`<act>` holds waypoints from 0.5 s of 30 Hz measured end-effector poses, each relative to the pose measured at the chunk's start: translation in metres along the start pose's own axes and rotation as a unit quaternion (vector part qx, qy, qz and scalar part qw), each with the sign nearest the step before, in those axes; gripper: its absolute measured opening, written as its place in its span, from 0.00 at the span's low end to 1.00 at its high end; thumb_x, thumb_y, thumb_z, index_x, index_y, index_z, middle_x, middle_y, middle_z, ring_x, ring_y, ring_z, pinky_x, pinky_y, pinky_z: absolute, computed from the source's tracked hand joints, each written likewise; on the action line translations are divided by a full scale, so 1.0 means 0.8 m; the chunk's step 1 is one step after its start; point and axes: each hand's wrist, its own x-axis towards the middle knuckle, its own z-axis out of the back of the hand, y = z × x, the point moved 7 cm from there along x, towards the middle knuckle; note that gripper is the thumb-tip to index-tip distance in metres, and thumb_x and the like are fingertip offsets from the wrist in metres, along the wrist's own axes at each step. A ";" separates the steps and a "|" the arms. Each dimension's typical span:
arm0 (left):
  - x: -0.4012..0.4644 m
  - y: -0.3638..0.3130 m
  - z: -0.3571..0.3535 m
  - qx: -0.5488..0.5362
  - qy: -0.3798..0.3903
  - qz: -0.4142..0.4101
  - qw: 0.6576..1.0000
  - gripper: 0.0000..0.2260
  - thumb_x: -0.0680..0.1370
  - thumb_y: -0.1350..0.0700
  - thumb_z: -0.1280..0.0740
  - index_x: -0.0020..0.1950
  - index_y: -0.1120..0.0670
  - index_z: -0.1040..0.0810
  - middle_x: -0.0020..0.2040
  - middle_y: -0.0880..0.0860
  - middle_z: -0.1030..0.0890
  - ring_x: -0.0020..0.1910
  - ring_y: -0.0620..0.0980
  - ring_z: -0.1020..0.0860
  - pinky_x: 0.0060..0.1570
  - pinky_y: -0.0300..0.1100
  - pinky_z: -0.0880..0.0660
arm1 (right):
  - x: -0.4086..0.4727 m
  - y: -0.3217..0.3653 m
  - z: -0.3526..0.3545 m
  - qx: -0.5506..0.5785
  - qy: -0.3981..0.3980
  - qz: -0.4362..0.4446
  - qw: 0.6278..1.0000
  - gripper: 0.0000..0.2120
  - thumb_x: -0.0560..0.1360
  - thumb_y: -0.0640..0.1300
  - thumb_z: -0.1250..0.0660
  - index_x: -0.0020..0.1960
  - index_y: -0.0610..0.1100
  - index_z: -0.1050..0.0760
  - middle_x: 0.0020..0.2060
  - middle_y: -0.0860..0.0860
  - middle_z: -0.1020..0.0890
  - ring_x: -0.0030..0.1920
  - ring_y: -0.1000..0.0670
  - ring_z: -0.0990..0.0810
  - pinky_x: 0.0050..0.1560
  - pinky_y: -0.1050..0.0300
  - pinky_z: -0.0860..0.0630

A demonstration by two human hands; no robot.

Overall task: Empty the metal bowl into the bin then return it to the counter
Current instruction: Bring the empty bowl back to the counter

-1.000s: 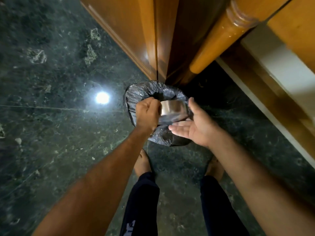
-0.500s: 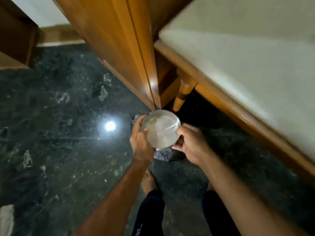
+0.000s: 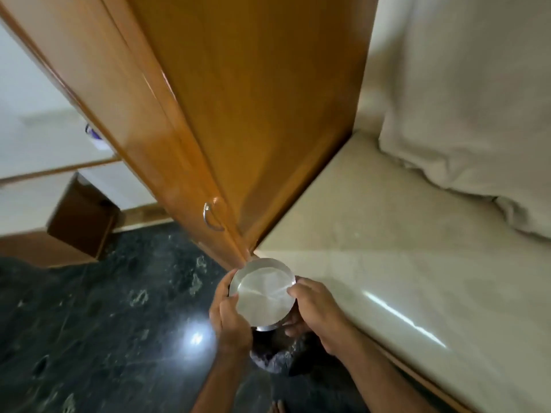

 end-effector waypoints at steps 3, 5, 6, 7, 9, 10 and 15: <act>-0.009 -0.052 -0.056 -0.006 0.032 -0.027 0.999 0.18 0.71 0.56 0.44 0.49 0.41 0.17 0.52 0.47 0.17 0.52 0.51 0.20 0.40 0.46 0.19 | -0.023 0.065 0.054 -0.059 -0.041 0.051 0.996 0.12 0.77 0.46 0.41 0.50 0.50 0.18 0.41 0.47 0.16 0.39 0.44 0.17 0.33 0.50 0.18; -0.012 -0.085 -0.104 -0.006 0.064 -0.066 0.996 0.19 0.73 0.55 0.46 0.55 0.45 0.19 0.57 0.53 0.17 0.56 0.57 0.21 0.48 0.54 0.18 | -0.031 0.099 0.098 -0.072 -0.064 0.072 0.993 0.13 0.78 0.45 0.42 0.52 0.47 0.18 0.38 0.49 0.20 0.37 0.48 0.22 0.32 0.55 0.21; -0.014 -0.096 -0.130 -0.003 0.079 -0.078 0.994 0.19 0.74 0.55 0.47 0.58 0.47 0.20 0.59 0.56 0.18 0.58 0.59 0.21 0.51 0.57 0.18 | -0.034 0.112 0.121 -0.066 -0.073 0.077 0.992 0.13 0.79 0.44 0.42 0.54 0.44 0.19 0.38 0.47 0.21 0.36 0.48 0.24 0.32 0.55 0.21; -0.014 -0.103 -0.155 0.002 0.096 -0.080 0.992 0.19 0.75 0.55 0.46 0.59 0.47 0.21 0.60 0.55 0.18 0.59 0.59 0.21 0.51 0.56 0.18 | -0.034 0.123 0.141 -0.062 -0.081 0.079 0.992 0.14 0.79 0.43 0.42 0.55 0.41 0.20 0.37 0.45 0.22 0.34 0.48 0.24 0.32 0.54 0.19; -0.015 -0.111 -0.203 0.004 0.152 -0.065 0.986 0.16 0.80 0.55 0.45 0.61 0.42 0.23 0.59 0.50 0.19 0.57 0.52 0.21 0.45 0.44 0.17 | -0.030 0.139 0.176 -0.054 -0.102 0.086 0.990 0.15 0.79 0.41 0.43 0.58 0.40 0.20 0.38 0.43 0.22 0.33 0.47 0.23 0.34 0.51 0.17; -0.015 -0.112 -0.223 0.005 0.179 -0.065 0.982 0.15 0.82 0.57 0.44 0.63 0.42 0.24 0.60 0.49 0.20 0.57 0.50 0.22 0.42 0.39 0.18 | -0.027 0.145 0.191 -0.056 -0.110 0.089 0.988 0.15 0.80 0.40 0.43 0.60 0.41 0.21 0.39 0.42 0.21 0.33 0.47 0.22 0.35 0.51 0.16; -0.002 -0.076 -0.285 0.050 0.251 -0.011 0.966 0.15 0.84 0.56 0.42 0.70 0.51 0.27 0.64 0.59 0.22 0.59 0.57 0.23 0.49 0.51 0.18 | 0.006 0.149 0.242 -0.082 -0.146 0.072 0.983 0.16 0.81 0.39 0.44 0.64 0.41 0.22 0.39 0.43 0.19 0.33 0.46 0.19 0.35 0.49 0.15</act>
